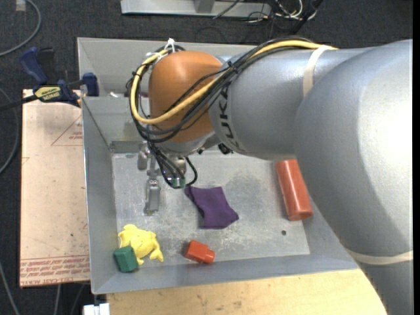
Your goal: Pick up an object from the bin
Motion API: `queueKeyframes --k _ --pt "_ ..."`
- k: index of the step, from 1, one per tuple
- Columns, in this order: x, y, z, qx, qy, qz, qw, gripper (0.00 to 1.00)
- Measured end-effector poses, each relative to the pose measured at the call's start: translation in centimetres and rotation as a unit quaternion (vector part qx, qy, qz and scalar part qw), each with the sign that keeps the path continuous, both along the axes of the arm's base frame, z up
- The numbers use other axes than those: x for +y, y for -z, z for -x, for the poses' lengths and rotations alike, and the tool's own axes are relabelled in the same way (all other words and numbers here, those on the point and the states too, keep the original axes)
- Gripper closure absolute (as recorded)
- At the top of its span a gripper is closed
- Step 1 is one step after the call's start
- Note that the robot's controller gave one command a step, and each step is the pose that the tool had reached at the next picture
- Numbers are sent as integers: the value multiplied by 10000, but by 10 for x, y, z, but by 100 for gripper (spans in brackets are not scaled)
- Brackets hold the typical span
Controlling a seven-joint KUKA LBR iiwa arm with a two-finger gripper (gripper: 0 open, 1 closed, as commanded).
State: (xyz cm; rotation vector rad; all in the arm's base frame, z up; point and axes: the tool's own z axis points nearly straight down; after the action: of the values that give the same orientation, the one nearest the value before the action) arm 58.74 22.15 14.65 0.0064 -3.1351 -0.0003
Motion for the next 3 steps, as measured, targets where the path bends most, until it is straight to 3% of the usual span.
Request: queueKeyframes --k 2,3 --pt "-1 -5 -2 -35 22 -7 10000 0" --pt "-16 -46 -4 -1 -35 0 10000 0"
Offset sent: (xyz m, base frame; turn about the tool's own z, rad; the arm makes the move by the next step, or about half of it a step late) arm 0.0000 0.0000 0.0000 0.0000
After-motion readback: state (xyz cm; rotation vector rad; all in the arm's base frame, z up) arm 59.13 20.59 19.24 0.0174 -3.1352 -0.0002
